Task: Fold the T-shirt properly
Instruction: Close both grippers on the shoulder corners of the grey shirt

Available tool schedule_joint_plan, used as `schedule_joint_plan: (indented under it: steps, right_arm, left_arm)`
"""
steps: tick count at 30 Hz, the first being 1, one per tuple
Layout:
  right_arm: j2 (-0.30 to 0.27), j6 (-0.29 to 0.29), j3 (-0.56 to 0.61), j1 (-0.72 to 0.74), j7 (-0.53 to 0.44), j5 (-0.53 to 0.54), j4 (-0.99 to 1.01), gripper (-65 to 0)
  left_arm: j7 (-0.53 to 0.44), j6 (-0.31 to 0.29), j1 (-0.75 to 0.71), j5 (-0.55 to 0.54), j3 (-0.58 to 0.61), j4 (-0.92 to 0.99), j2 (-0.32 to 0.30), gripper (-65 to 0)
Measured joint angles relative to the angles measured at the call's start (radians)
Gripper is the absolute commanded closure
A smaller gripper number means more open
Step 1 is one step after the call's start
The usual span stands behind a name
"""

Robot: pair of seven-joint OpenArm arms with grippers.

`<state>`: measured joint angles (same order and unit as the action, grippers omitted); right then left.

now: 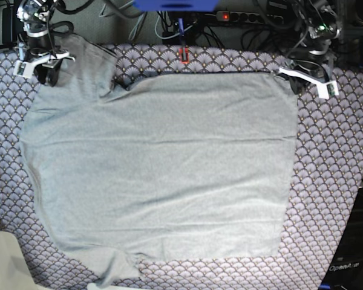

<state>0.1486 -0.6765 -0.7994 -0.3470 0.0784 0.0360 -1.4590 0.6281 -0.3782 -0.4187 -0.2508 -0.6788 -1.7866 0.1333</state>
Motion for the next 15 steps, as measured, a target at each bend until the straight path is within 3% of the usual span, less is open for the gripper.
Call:
schedule_joint_plan:
  steps: [12, 15]
  right_arm:
    - [0.002, -0.008, 0.002, -0.014, 0.047, 0.129, 0.000, -19.0]
    - [-0.005, -0.008, 0.001, -0.013, 0.080, 0.146, -0.003, -11.4]
  left_arm:
    - [0.000, 0.000, -0.002, 0.000, 0.000, 0.000, 0.000, 0.0]
    - [0.000, 0.000, -0.002, 0.000, -0.001, 0.000, 0.000, 0.0]
